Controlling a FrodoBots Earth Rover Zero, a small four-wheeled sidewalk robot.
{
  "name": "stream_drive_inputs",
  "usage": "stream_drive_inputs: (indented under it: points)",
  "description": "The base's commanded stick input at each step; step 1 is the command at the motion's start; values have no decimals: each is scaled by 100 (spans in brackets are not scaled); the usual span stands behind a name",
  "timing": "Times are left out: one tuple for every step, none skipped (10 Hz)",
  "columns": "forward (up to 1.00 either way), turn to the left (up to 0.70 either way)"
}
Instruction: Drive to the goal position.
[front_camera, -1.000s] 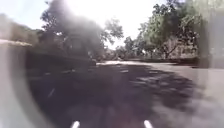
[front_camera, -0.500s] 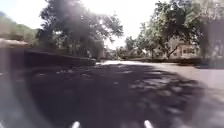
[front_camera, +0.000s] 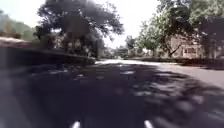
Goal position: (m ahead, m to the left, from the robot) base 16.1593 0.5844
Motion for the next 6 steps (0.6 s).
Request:
stream_drive_inputs:
  points:
    - [100,-30]
    - [100,-15]
    - [100,0]
    - [100,0]
    - [100,0]
    - [100,-6]
